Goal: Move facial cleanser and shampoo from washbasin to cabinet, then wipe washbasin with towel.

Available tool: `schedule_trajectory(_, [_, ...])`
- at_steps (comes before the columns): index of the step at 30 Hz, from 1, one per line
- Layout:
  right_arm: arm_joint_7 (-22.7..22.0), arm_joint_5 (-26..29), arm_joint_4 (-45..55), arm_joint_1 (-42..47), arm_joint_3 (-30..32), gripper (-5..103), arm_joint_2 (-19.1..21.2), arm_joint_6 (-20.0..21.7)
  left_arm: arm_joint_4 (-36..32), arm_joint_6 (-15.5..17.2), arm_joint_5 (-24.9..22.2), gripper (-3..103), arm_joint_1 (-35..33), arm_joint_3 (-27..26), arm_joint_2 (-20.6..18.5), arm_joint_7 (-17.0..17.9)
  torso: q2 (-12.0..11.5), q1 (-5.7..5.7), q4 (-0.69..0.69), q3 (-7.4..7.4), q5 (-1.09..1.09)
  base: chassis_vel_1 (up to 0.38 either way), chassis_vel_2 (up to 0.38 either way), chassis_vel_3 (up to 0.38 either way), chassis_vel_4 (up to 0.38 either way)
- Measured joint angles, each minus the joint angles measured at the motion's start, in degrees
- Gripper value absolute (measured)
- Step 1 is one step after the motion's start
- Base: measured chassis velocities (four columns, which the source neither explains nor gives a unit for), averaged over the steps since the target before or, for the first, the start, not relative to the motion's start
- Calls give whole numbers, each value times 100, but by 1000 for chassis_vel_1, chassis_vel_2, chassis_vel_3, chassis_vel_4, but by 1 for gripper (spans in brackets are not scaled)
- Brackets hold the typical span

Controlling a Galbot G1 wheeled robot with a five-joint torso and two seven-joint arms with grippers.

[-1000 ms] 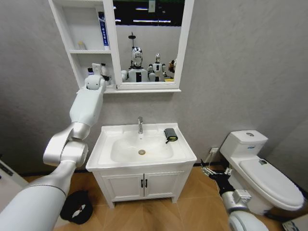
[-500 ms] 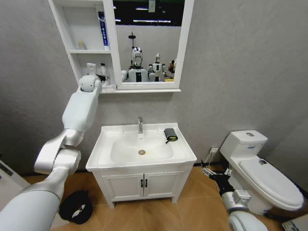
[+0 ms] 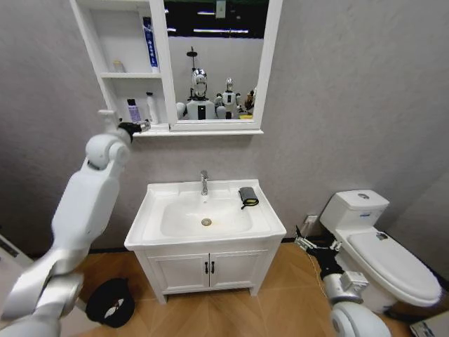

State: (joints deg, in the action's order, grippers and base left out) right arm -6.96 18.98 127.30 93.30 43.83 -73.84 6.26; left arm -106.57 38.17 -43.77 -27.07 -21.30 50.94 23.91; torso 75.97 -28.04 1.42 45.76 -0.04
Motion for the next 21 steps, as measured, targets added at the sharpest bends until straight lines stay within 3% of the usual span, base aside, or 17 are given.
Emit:
schedule_trajectory(1, [0, 0, 0, 0, 0, 100, 0, 0, 0, 0, 0, 100, 0, 0, 0, 0, 0, 0, 0, 0, 0, 0, 0, 0, 0])
schedule_trajectory(3, [-104, 382, 69, -304, -112, 100, 214, 325, -855, -180, 206, 100, -1505, -700, -51, -134, 0, 0, 5, 0, 7, 0, 0, 0, 0])
schedule_trajectory(6, [-153, 484, 91, -406, -116, 100, 324, 425, -1035, -238, 374, 100, -1943, -868, 8, -243, 0, 0, 4, 0, 5, 0, 0, 0, 0])
schedule_trajectory(8, [-409, 820, 170, -691, 24, 100, 889, 828, -1468, -498, 908, 100, -3109, -1231, 439, -497, 0, 0, 1, 0, 5, 0, 0, 0, 0])
schedule_trajectory(12, [-676, 1132, 239, -863, 96, 100, 1256, 1147, -1567, -708, 1319, 100, -3511, -1357, 669, -768, 0, 0, 7, 0, 4, 0, 0, 0, 0])
schedule_trajectory(14, [-930, 1526, 281, -1121, 115, 100, 1622, 1565, -1574, -995, 1776, 100, -3973, -1588, 910, -1197, 0, -1, 5, 0, 5, 0, 0, 0, 0])
schedule_trajectory(17, [-936, 1655, 275, -1206, 113, 100, 1747, 1682, -1568, -1070, 1858, 100, -4192, -1717, 1011, -1308, 0, -1, 4, 0, 7, 0, 0, 0, 0])
schedule_trajectory(20, [-884, 1972, 144, -1309, 80, 100, 1878, 1830, -1418, -1601, 2008, 100, -4561, -1932, 1121, -1797, 0, -1, 4, 1, 5, 0, 0, 0, 0])
schedule_trajectory(21, [-884, 1972, 144, -1309, 80, 100, 1878, 1830, -1418, -1601, 2008, 100, -4561, -1932, 1121, -1797, 0, -1, 4, 1, 5, 0, 0, 0, 0])
